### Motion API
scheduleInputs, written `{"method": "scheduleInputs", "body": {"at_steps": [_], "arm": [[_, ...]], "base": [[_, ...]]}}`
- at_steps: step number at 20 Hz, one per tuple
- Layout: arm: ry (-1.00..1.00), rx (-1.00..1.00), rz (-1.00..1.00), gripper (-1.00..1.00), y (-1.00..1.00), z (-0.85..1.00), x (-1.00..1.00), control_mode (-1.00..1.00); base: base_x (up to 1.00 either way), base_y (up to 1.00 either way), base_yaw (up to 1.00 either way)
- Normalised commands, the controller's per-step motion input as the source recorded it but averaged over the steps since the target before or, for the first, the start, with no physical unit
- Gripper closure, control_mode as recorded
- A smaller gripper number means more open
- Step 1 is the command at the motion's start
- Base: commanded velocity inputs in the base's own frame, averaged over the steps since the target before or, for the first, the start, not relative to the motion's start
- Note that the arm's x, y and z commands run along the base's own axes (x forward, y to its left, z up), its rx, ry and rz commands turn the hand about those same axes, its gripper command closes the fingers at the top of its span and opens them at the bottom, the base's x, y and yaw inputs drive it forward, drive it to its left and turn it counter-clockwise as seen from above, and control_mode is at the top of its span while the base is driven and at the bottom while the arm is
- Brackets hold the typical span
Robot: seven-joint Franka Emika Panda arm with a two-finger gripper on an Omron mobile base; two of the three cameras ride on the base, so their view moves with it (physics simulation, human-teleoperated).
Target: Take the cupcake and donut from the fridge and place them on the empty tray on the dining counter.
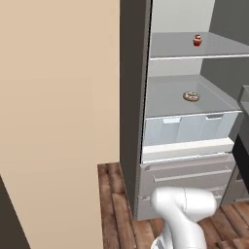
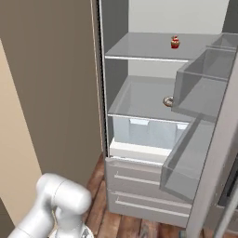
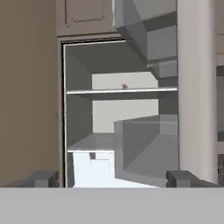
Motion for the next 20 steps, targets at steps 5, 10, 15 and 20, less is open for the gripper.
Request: {"method": "scheduleInputs", "body": {"at_steps": [5, 10, 15, 20], "arm": [[0.00, -0.15, 0.14, -1.00, 1.00, 0.05, 0.46, -1.00], [0.00, -0.14, 0.08, -1.00, 1.00, 0.07, 0.72, -1.00], [-0.07, -0.13, 0.00, -1.00, 0.87, 0.01, 0.74, -1.00], [-0.06, -0.12, -0.11, -1.00, 0.55, 0.00, 0.60, -1.00]], "base": [[0.00, 0.00, 0.00], [0.00, 0.00, 0.00], [0.00, 0.00, 0.00], [0.00, 0.00, 0.00]]}}
